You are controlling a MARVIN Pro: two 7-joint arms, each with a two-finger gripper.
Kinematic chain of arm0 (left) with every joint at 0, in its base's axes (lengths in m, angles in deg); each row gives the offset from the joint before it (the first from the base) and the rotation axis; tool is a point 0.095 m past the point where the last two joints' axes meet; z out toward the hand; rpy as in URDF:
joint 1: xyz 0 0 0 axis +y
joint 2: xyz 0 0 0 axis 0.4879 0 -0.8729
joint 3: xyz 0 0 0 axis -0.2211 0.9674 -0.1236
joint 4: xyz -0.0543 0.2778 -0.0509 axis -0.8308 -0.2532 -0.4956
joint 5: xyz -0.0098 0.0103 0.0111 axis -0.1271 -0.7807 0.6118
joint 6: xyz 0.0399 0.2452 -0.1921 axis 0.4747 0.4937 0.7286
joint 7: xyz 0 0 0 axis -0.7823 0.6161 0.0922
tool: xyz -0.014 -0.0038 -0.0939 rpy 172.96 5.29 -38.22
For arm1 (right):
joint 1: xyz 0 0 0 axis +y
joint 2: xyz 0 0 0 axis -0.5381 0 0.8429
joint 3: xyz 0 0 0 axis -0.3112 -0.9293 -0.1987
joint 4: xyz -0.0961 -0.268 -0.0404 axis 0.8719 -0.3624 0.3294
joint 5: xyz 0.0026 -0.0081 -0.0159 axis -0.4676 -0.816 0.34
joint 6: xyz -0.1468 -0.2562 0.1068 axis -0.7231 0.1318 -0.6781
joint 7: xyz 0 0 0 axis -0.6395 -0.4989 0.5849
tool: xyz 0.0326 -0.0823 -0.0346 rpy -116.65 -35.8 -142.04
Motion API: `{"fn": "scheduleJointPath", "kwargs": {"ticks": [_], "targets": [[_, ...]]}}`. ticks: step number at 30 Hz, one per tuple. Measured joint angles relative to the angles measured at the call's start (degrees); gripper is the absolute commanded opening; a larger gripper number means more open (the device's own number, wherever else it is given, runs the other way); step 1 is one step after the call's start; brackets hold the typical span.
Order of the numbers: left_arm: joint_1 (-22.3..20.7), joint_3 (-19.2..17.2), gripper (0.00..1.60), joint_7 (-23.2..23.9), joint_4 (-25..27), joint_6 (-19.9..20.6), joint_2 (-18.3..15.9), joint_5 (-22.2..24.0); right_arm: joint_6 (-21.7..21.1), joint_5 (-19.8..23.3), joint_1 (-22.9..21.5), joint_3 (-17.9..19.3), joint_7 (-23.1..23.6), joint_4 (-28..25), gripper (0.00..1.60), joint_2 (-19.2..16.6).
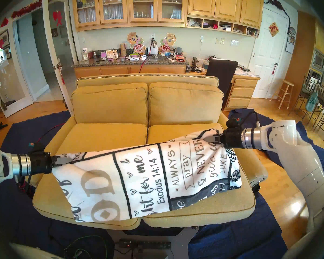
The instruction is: Fold the blanket in half twice
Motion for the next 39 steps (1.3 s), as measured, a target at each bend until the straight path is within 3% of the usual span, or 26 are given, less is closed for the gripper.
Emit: {"fn": "scheduleJointPath", "kwargs": {"ticks": [9,26,39], "targets": [[-4.0,1.7,0.0,-1.9,-0.7,0.0,-2.4,1.7,0.1,-0.2,-3.0,-1.3,-1.3,2.1,0.0,1.8],[-10.0,12.0,0.0,-7.2,-3.8,-1.1,-5.0,2.7,-0.1,-2.4,-9.3,-5.4,-3.9,8.6,0.0,6.6],[-15.2,14.9,0.0,-10.5,-3.5,-2.0,-6.4,3.3,0.0,-4.1,-13.6,-7.7,-5.9,13.4,0.0,10.8]]}}
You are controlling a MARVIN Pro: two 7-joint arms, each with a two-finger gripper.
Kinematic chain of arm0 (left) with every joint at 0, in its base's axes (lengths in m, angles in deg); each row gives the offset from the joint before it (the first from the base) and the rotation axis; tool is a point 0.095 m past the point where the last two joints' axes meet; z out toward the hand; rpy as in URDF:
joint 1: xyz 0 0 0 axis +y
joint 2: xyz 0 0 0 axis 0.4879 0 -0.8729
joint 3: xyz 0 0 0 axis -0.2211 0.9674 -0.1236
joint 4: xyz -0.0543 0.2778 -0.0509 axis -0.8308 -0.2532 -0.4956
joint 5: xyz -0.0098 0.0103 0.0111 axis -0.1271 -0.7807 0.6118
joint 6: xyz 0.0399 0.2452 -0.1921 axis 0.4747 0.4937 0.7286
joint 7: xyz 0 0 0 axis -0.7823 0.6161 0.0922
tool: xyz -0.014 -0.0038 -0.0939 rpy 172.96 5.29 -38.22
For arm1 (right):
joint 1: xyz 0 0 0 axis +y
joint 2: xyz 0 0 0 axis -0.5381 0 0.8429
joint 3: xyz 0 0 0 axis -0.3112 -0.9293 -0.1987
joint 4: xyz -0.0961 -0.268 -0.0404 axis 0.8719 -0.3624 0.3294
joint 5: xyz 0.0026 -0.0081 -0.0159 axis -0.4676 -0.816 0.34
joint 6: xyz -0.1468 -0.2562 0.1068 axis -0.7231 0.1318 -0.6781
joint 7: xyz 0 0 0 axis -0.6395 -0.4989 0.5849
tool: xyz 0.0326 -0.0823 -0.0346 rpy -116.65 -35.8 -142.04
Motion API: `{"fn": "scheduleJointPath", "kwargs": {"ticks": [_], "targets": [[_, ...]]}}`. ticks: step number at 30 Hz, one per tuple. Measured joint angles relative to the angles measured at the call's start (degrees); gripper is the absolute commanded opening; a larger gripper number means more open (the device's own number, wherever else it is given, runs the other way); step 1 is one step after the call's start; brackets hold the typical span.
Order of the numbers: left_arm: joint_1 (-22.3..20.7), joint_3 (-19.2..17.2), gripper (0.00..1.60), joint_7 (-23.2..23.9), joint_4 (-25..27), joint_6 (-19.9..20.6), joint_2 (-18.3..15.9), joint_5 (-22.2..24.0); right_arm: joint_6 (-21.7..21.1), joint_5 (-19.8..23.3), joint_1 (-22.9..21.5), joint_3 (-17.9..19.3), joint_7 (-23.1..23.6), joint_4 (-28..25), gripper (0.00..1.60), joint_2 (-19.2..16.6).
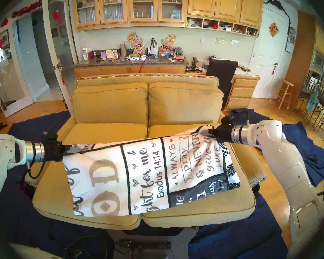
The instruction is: Fold the blanket in half twice
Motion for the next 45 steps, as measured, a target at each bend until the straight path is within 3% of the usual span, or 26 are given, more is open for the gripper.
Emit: {"fn": "scheduleJointPath", "kwargs": {"ticks": [11,25,45], "targets": [[-4.3,3.5,0.0,-3.1,1.1,-0.8,-1.0,0.0,0.0,-1.5,-3.3,-1.6,-1.8,4.1,0.0,3.1],[-10.4,11.9,0.0,-8.6,0.5,-2.4,-1.1,-0.1,-0.2,-3.4,-7.6,-3.6,-3.8,8.6,0.0,6.6],[-19.5,21.3,0.0,-16.3,-7.1,-4.9,3.3,-0.4,-0.3,-4.9,-13.5,-6.6,-7.5,15.6,0.0,12.5]]}}
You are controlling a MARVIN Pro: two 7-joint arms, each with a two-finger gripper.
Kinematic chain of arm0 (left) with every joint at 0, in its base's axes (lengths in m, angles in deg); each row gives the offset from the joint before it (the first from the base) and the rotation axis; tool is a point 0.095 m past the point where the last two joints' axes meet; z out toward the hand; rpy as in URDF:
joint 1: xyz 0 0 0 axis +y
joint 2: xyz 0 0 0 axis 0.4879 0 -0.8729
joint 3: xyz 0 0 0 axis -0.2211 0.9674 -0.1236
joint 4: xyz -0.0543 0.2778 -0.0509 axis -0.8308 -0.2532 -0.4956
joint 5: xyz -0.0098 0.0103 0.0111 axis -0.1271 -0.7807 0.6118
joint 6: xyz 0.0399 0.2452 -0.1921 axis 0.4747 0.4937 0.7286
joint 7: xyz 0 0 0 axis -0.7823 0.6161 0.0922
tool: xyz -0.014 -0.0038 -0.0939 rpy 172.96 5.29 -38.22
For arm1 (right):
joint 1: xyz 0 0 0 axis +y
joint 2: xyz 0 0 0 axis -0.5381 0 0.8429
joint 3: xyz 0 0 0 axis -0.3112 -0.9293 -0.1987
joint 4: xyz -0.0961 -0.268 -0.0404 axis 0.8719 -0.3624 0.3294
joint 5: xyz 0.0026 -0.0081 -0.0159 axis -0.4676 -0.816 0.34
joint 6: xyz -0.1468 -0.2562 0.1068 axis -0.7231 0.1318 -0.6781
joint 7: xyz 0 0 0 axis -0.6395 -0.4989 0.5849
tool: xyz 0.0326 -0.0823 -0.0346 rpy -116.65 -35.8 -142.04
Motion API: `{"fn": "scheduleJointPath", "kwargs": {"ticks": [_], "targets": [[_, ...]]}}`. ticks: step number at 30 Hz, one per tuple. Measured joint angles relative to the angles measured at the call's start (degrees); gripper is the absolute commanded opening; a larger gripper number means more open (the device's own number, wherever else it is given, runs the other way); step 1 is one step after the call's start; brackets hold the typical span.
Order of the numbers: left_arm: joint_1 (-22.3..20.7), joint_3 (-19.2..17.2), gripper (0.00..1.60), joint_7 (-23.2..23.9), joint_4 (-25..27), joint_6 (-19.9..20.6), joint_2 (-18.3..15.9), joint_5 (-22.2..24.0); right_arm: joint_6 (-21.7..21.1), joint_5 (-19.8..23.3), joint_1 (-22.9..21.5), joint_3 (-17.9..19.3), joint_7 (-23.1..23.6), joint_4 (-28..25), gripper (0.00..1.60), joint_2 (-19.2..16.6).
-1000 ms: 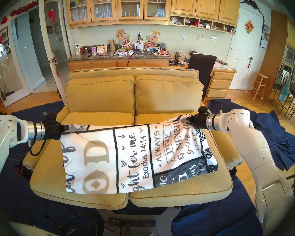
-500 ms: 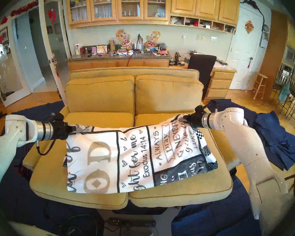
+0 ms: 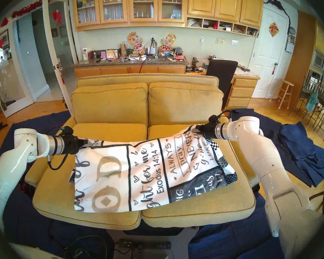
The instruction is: Fold the blanket in half twice
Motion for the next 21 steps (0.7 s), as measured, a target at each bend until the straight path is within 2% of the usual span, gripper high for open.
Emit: {"fn": "scheduleJointPath", "kwargs": {"ticks": [21], "targets": [[-7.7,4.5,0.0,-6.1,-6.7,-0.8,5.9,-0.5,0.1,-0.9,-5.6,-0.5,-4.3,6.9,0.0,5.1]]}}
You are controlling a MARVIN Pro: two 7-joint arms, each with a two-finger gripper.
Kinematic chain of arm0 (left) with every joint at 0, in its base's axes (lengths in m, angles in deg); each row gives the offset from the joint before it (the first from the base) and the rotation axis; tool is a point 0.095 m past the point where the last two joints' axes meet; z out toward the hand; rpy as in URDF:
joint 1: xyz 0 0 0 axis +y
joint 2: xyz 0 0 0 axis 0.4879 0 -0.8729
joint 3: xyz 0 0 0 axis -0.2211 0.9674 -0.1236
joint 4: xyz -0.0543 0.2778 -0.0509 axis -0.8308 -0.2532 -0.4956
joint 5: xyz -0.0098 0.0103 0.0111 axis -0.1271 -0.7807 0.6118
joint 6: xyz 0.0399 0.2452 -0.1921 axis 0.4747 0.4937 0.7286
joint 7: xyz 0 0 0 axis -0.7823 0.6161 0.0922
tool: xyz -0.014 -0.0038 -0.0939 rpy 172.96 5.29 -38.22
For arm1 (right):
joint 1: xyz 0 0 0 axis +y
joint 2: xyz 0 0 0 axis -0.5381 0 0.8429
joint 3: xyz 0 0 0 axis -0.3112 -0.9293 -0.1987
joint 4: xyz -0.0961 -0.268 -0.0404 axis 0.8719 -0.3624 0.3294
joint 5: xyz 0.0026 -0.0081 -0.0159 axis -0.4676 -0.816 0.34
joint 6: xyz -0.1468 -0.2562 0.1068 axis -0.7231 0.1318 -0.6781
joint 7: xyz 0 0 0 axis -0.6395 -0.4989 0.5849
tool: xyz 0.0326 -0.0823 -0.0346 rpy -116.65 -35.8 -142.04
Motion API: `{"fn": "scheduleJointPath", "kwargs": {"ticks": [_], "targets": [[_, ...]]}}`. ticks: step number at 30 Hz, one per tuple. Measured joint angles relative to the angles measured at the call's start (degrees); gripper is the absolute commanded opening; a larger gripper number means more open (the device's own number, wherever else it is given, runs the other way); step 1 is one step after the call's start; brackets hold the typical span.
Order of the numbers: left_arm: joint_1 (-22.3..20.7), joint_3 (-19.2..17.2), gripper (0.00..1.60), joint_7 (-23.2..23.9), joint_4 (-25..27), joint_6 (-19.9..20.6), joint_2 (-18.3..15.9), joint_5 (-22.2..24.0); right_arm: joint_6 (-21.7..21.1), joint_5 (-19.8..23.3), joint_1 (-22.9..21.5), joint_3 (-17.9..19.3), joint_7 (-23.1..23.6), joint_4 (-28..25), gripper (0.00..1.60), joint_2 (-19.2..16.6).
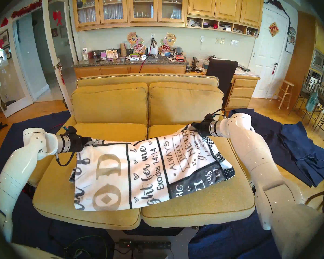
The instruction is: Fold the blanket in half twice
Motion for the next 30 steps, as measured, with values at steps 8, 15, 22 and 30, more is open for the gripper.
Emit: {"fn": "scheduleJointPath", "kwargs": {"ticks": [8,15,22,30], "targets": [[-2.8,1.1,0.0,-2.3,-2.0,-0.1,2.2,-0.2,0.0,-0.5,-1.9,0.1,-2.1,2.3,0.0,1.6],[-5.2,1.7,0.0,-4.3,-3.5,-0.1,4.1,-0.5,0.0,-1.0,-3.7,0.0,-4.0,5.2,0.0,3.2],[-7.5,2.0,0.0,-6.3,-3.6,-0.2,5.7,-1.5,0.1,-1.5,-5.5,0.0,-6.0,9.5,0.0,4.8],[-10.0,3.1,0.0,-8.7,-4.0,-0.3,7.5,-3.1,0.5,-1.9,-7.2,0.1,-7.9,13.6,0.0,6.4]]}}
